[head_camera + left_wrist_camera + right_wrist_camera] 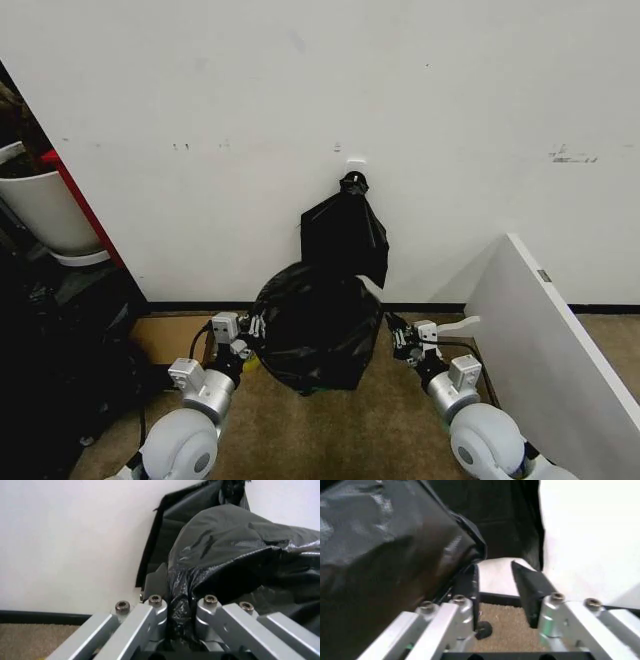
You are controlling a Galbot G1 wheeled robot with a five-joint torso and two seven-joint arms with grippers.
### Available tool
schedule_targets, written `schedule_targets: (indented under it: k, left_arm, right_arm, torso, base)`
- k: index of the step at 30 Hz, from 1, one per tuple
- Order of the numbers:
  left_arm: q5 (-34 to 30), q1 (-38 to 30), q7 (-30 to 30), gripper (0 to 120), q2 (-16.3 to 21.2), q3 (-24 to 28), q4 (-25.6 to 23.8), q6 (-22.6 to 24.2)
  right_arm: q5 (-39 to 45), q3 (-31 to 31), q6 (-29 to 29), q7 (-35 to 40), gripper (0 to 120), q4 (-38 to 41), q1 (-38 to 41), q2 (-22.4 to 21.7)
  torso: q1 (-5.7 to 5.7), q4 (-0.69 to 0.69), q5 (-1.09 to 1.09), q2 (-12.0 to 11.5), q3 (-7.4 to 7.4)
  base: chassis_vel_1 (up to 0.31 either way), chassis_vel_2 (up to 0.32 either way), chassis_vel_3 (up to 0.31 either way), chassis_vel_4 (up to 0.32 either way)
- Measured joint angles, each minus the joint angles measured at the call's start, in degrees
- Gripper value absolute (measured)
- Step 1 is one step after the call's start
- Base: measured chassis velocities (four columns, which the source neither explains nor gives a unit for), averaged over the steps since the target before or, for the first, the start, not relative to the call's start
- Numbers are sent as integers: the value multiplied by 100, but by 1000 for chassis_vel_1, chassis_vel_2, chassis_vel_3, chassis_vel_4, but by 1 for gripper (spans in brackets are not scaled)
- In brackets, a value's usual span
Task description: Place the garbage bag over the trash bin.
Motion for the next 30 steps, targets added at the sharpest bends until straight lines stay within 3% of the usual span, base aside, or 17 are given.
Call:
schedule_targets:
  k: [5,6,11,16,19,22,26,30]
  left_arm:
    - [-30,-46,-198,4,-130,-30,101,-5]
    - [-30,-46,-198,4,-130,-30,101,-5]
    - [31,-87,-327,4,-255,-50,175,-34]
    - [1021,-65,-446,4,-406,18,349,-263]
    - [1762,68,-532,4,-586,110,380,-392]
    - [1926,76,-552,4,-626,141,403,-419]
    - [2604,18,-584,4,-712,260,583,-568]
    - [2802,-24,-580,4,-718,310,655,-624]
  right_arm:
    - [536,431,-260,334,50,205,-126,213]
    - [536,431,-260,334,50,205,-126,213]
    - [1451,1047,-701,611,70,676,-422,330]
    - [1815,1343,-1023,623,85,1561,-862,311]
    - [1664,954,-1415,623,99,2264,-1122,262]
    - [1609,788,-1550,701,98,2402,-1153,277]
    - [1734,323,-2051,914,78,2611,-1018,270]
    - [1902,187,-2240,1061,67,2585,-850,155]
  torso:
    - [0,1,0,0,0]
    - [0,1,0,0,0]
    - [0,-1,1,0,0]
    - [0,-1,-1,0,0]
    - [0,2,0,0,0]
    - [0,1,0,0,-1]
    - [0,0,0,0,-1]
    - [0,1,-1,0,0]
  base:
    - [0,0,0,0]
    - [0,0,0,0]
    - [0,0,0,0]
    - [0,0,0,0]
    - [0,0,0,0]
    - [0,0,0,0]
    - [0,0,0,0]
    - [0,0,0,0]
